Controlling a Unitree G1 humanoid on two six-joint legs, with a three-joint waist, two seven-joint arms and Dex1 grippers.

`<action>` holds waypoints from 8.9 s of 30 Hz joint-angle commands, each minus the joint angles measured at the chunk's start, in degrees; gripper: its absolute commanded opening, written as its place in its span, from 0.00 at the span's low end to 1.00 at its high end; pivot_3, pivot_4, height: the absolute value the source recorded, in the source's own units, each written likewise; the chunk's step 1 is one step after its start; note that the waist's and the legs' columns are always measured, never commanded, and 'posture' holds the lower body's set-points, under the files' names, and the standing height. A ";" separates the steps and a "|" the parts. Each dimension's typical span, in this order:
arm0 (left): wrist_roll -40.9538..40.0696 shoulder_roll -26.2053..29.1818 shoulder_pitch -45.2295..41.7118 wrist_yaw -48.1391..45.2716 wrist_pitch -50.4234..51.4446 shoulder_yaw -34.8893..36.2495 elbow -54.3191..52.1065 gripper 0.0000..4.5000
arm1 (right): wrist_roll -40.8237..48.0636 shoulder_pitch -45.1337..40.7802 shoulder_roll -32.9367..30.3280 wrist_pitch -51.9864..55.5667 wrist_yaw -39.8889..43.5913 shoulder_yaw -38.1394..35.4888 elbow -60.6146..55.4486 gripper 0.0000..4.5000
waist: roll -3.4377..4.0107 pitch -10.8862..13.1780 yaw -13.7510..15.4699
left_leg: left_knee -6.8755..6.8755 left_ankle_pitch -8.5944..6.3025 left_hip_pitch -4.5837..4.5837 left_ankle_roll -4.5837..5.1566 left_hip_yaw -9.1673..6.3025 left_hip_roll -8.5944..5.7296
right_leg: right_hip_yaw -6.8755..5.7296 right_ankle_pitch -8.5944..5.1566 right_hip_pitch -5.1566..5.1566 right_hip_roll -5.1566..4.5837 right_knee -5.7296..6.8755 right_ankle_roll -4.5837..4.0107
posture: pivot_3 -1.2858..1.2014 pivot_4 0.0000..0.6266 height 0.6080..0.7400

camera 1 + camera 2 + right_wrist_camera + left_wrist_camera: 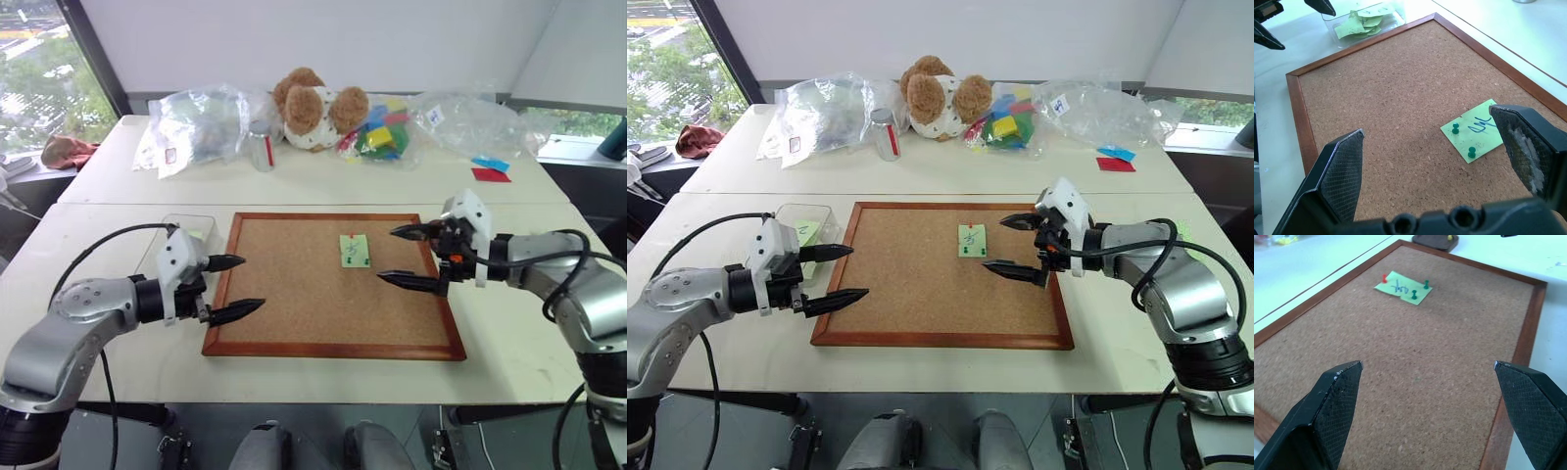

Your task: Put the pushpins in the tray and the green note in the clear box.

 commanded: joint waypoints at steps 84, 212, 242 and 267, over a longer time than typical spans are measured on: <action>22.74 -20.31 -3.78 9.85 -21.62 -18.30 20.08 0.00 | -21.82 -23.78 28.19 -5.98 -21.64 8.81 39.26 0.00 | 0.03 -0.02 -1.46 | -0.07 0.21 -0.02 -0.38 0.02 -0.03 | 0.00 0.00 -0.15 0.02 0.17 0.01 | 0.52 0.24 1.00; -2.76 -10.75 1.26 7.97 -5.61 -2.37 1.82 0.00 | -20.28 -18.13 10.94 -0.41 -24.70 -5.50 38.64 0.50 | 0.83 -0.36 -1.27 | -0.90 0.17 0.20 -0.27 0.18 -0.02 | 0.09 -0.12 -0.17 -0.02 -0.15 -0.24 | 0.52 0.24 1.00; 11.11 -19.32 -7.35 6.90 -14.87 -12.35 17.75 0.00 | -21.59 -2.85 4.47 0.71 -20.01 -2.20 21.26 0.50 | 0.75 -0.31 -1.42 | -0.83 0.22 0.21 -0.33 0.18 0.00 | 0.11 -0.10 -0.18 0.09 -0.03 -0.20 | 0.52 0.24 1.00; 15.70 -20.47 -8.12 7.82 -17.38 -13.84 24.93 0.00 | -13.85 -4.73 8.78 7.24 -15.62 -0.58 8.59 0.50 | 0.73 -0.31 -1.43 | -0.79 0.23 0.22 -0.35 0.15 0.00 | 0.10 -0.10 -0.17 0.11 -0.02 -0.20 | 0.52 0.24 1.00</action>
